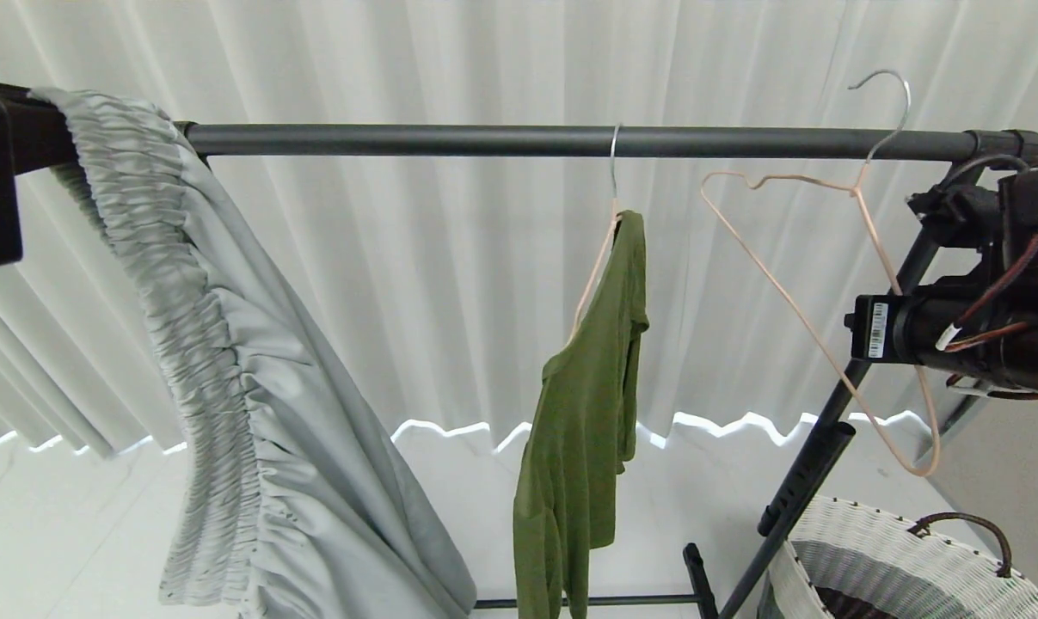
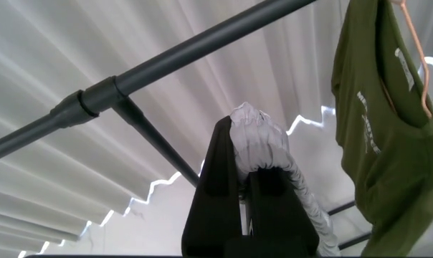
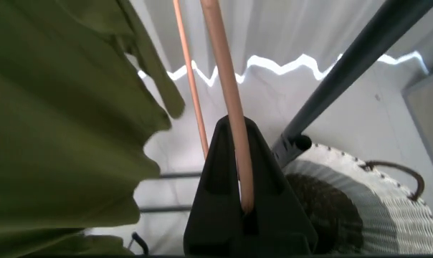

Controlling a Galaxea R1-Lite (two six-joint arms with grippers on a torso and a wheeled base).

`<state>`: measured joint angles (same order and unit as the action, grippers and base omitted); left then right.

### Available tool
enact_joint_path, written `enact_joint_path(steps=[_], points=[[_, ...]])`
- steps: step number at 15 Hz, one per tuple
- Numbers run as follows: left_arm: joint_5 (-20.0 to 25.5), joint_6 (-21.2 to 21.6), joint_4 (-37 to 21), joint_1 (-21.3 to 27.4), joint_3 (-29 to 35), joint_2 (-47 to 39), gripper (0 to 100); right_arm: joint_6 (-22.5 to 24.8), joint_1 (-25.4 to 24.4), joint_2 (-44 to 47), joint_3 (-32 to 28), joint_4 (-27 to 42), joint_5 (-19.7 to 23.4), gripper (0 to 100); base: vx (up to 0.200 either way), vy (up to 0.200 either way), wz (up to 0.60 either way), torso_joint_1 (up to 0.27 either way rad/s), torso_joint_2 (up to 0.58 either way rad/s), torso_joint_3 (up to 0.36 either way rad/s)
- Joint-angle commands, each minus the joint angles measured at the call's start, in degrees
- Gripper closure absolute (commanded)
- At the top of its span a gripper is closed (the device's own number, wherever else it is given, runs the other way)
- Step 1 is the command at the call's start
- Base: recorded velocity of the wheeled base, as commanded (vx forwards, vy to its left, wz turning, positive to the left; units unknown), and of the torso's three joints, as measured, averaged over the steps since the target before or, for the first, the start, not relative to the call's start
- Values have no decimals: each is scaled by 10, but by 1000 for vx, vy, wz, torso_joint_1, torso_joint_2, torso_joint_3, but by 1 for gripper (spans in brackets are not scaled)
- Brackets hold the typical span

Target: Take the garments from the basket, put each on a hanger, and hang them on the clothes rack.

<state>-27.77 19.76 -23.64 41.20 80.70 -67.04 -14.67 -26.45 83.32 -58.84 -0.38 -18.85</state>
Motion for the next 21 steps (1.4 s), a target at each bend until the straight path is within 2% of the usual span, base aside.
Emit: enact_joint_path(steps=[1,5,10,17,19,21], points=[[0,0,1,-1,-2,2,100,1,-11,-35,4,3,0,100,0,0,0,0,0,0],[-3,0,0,-1,-2,2,100,7,-29,-82,43,6,0,100,0,0,0,0,0,0],[-4,2,0,-1,-2,2,100,10,-39,-108,78,6,0,100,-200,0,0,4,1,1],[-4,11,1,-1,-3,-2,100,21,-55,-113,80,6,2,100,-200,0,0,-2,6,2],[-3,11,1,-1,-6,-3,100,21,-75,-118,79,6,6,100,-200,0,0,2,2,0],[-3,11,1,1,-17,-1,100,21,-104,-125,78,11,7,100,0,0,0,0,0,0]])
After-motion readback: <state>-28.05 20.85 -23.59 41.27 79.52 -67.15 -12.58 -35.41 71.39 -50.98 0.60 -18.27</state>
